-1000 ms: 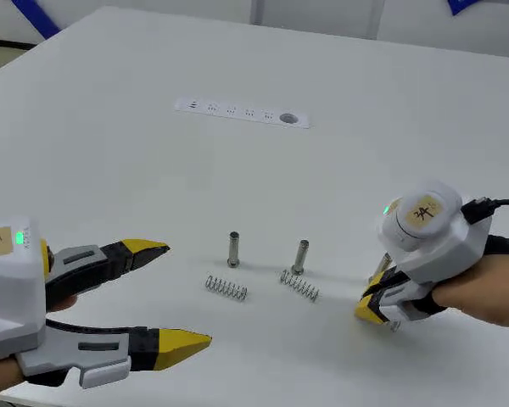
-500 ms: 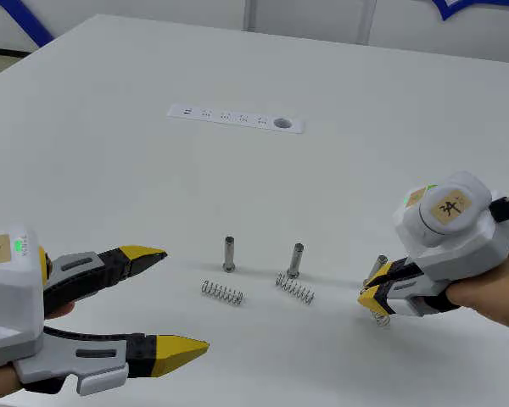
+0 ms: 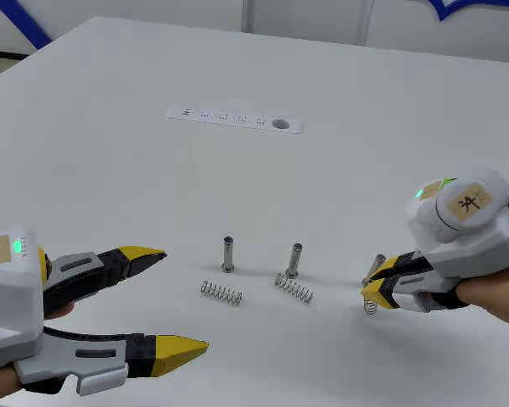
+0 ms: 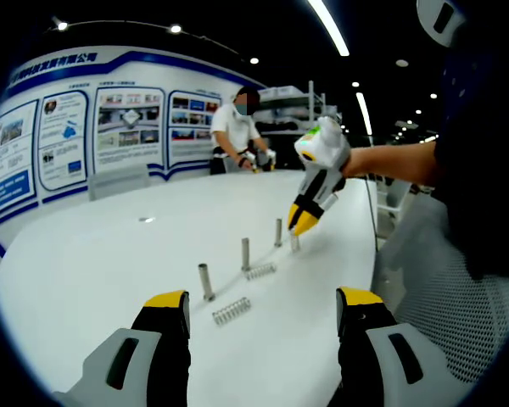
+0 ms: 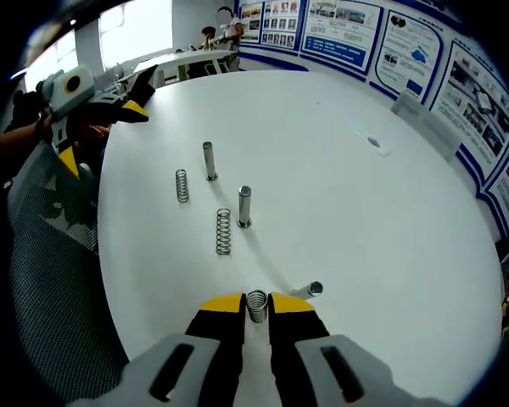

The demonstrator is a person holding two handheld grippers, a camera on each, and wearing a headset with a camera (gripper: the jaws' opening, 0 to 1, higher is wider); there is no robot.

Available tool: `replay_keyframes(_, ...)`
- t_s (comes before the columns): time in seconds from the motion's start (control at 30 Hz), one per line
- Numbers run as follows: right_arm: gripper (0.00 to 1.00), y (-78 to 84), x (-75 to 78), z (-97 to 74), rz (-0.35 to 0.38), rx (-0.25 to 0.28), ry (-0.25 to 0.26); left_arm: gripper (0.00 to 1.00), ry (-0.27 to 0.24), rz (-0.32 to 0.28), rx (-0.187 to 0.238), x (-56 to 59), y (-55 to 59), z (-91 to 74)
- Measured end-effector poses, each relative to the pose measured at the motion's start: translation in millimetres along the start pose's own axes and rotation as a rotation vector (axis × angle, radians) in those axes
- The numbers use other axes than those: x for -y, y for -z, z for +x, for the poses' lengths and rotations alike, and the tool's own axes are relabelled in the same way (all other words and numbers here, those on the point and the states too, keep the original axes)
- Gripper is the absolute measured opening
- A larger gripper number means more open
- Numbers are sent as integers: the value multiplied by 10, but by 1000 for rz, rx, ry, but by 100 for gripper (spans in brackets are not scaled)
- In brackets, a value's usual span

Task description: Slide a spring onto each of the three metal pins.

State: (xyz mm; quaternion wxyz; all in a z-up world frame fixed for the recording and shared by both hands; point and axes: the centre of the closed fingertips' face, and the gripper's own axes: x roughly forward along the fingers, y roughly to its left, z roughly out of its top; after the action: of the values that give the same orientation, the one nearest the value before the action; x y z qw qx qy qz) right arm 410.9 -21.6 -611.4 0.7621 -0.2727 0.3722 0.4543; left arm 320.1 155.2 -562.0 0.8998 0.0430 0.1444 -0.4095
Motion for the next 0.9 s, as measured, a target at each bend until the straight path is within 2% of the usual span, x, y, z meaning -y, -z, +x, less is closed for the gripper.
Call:
replay_keyframes(0.13,11,-110,1,-96,24,47,-6,72,-2,0,2,-7,0,-4)
replay_keyframes(0.43,11,-326,48,-313,37,129,18,72,-9,-2,7,-16,-10,-10)
replay_keyframes(0.67,11,-463,160,-479,47,184,52,72,-11,-3,7,-24,-13,-10)
replay_keyframes(0.9,11,-511,311,-579,65,210,89,72,-12,-6,10,-27,-15,-9)
